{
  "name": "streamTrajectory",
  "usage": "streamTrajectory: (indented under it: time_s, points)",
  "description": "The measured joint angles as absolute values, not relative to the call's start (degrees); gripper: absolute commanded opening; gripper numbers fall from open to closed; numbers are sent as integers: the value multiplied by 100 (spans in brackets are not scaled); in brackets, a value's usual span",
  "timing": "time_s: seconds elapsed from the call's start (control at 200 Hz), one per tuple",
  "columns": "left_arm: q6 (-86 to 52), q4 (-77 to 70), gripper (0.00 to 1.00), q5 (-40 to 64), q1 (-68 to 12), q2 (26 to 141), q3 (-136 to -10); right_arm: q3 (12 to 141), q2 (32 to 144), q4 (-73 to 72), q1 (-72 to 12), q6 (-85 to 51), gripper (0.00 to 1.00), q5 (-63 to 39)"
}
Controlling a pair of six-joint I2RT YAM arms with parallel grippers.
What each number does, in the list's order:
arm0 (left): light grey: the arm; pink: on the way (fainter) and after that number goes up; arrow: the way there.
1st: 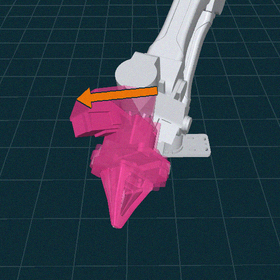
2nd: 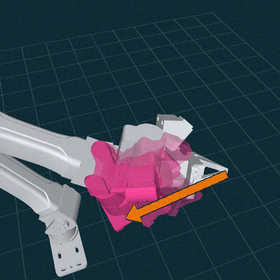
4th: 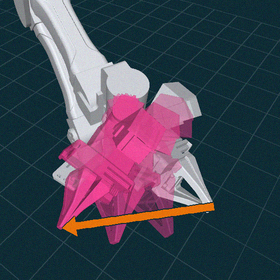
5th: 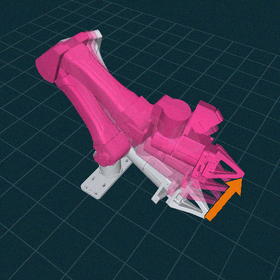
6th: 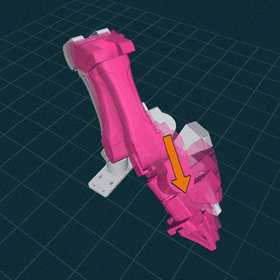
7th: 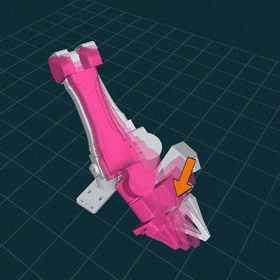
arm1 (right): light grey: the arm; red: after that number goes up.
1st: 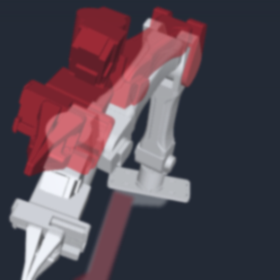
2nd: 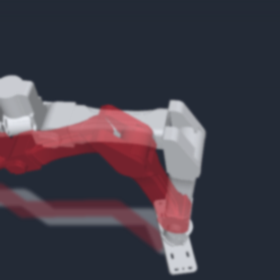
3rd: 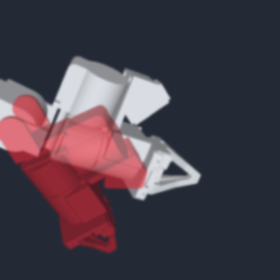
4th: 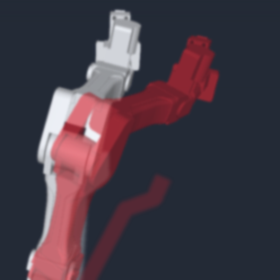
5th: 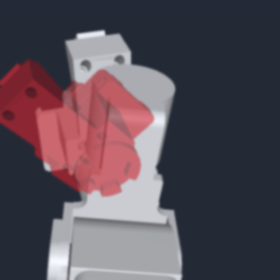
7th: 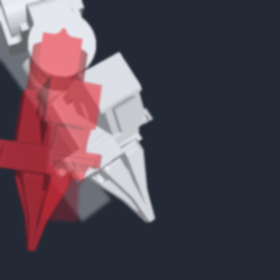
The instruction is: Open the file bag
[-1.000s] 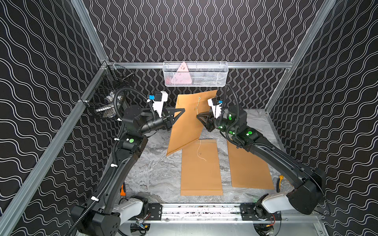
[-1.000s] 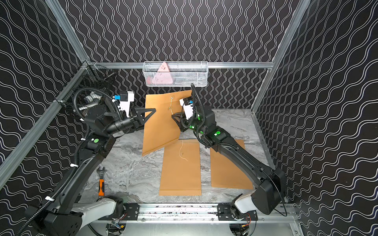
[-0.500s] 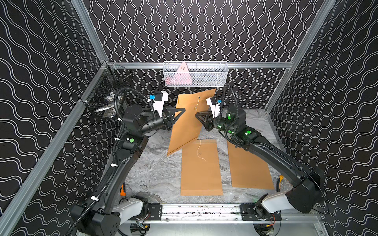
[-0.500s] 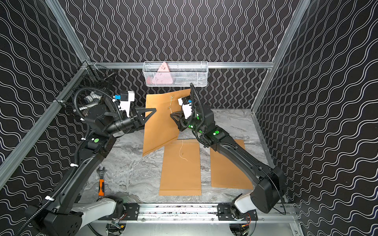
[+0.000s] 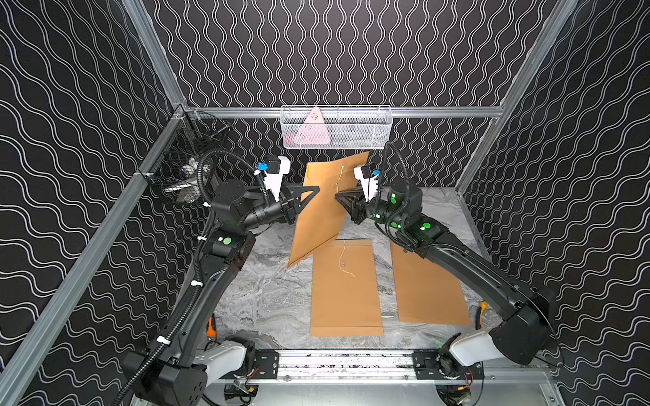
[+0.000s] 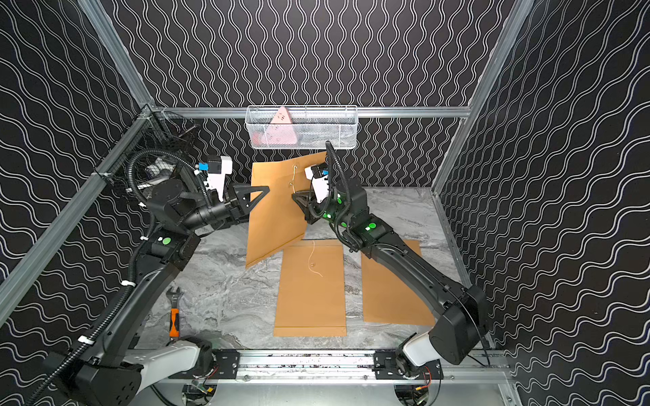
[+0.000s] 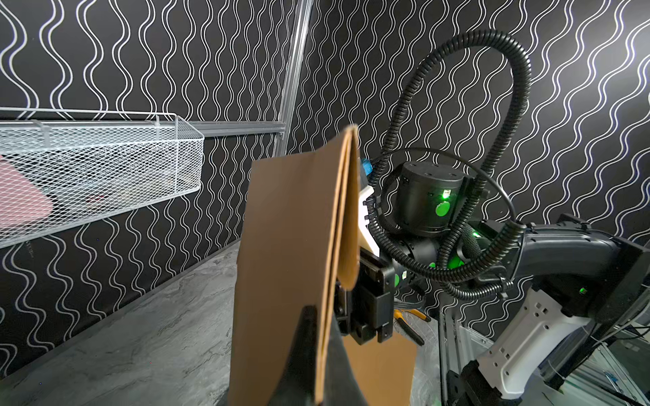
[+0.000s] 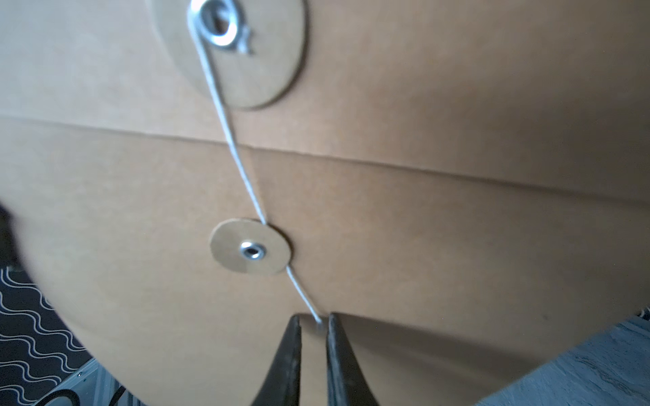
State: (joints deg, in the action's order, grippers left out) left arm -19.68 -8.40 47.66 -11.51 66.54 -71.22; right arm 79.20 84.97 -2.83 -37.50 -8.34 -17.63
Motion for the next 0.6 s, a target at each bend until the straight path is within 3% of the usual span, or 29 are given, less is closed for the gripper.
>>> streamTrajectory:
  time_s: [0.37, 0.601]
  points:
    - [-1940, -808, 0, 4779, -1151, 6654, -7124, 7926, 8536, -285, -3750, -836, 1, -1739]
    - [-1940, -810, 0, 4681, -1155, 6630, -7087, 7865, 8495, -285, -3750, -838, 0, -1597]
